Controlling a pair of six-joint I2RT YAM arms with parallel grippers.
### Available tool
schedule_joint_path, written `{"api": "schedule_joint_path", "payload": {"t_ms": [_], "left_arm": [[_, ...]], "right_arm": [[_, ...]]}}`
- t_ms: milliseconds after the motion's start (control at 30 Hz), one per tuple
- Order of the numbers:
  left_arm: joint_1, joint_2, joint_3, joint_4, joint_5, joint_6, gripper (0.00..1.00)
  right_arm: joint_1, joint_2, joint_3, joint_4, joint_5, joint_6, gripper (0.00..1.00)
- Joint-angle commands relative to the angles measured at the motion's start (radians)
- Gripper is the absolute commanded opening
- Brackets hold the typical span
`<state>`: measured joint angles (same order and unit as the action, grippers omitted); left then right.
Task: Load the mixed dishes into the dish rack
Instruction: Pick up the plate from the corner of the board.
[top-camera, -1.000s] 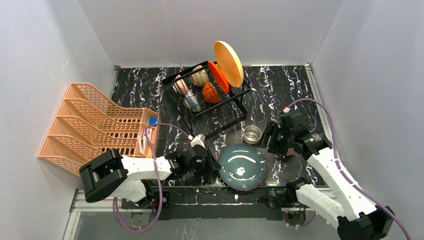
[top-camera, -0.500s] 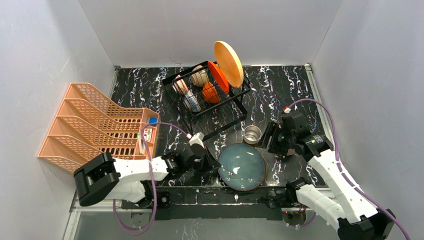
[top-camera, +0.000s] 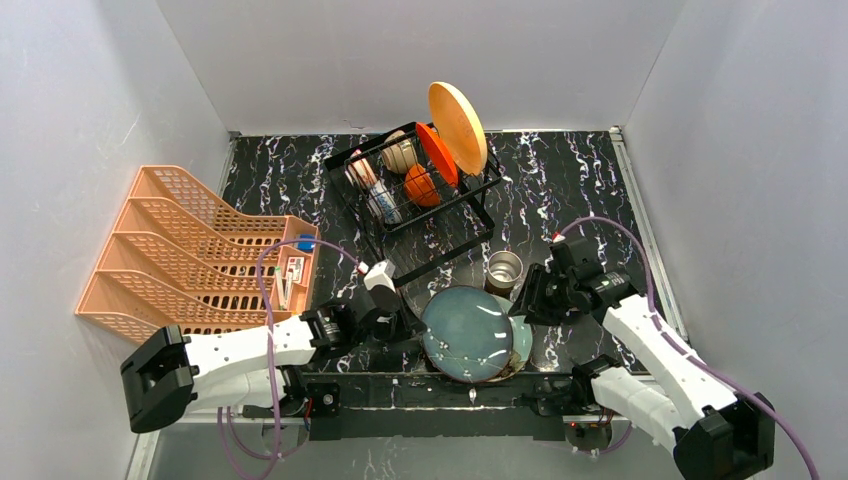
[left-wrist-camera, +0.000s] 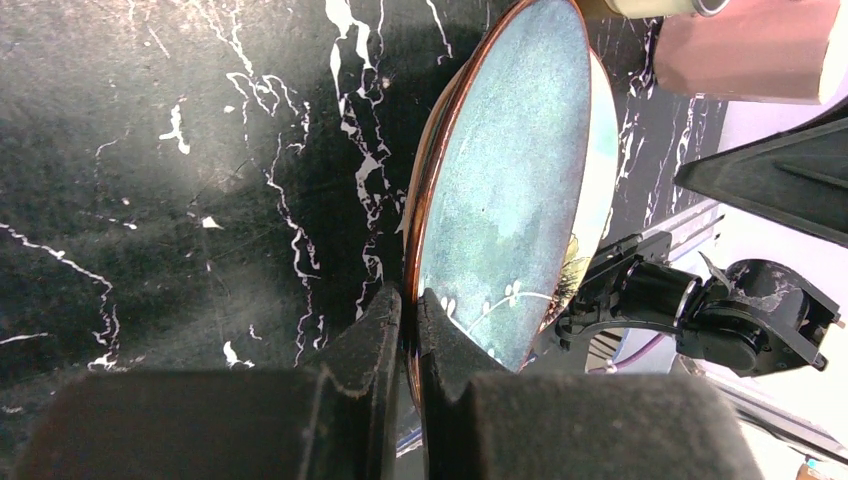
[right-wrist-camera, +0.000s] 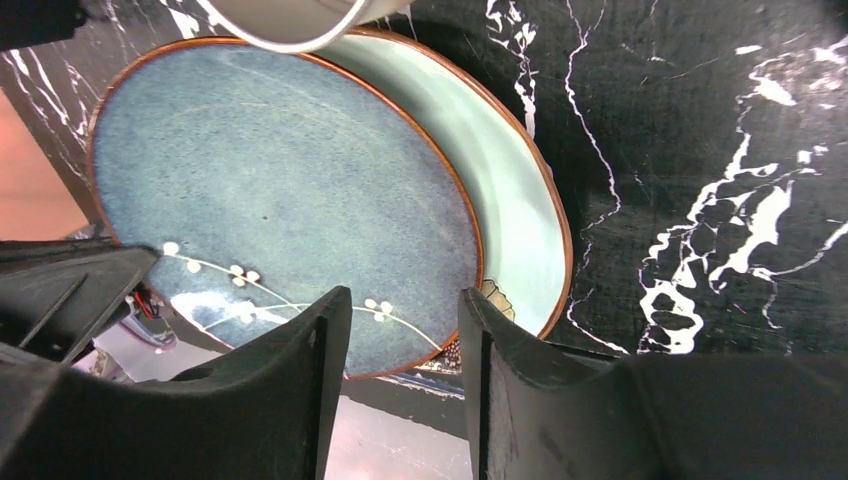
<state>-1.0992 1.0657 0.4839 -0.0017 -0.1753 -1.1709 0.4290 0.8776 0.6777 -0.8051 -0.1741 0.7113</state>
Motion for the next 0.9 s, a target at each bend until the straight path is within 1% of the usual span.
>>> {"api": "schedule_joint_path", "payload": {"t_ms": [0, 300, 533, 867], "left_arm": [[-0.005, -0.046, 0.030, -0.038, -0.039, 0.004, 0.00], [-0.005, -0.046, 0.025, -0.046, -0.038, 0.001, 0.00], [-0.005, -0.053, 0.023, -0.049, -0.038, 0.004, 0.00], [-0.005, -0.057, 0.013, -0.039, -0.037, -0.002, 0.00]], "right_arm": [[0.020, 0.033, -0.045, 0.099, -0.048, 0.018, 0.49], [0.103, 0.126, -0.107, 0.180, 0.023, 0.062, 0.46], [0.165, 0.175, -0.132, 0.195, 0.114, 0.098, 0.43], [0.236, 0.226, -0.189, 0.241, 0.152, 0.149, 0.28]]}}
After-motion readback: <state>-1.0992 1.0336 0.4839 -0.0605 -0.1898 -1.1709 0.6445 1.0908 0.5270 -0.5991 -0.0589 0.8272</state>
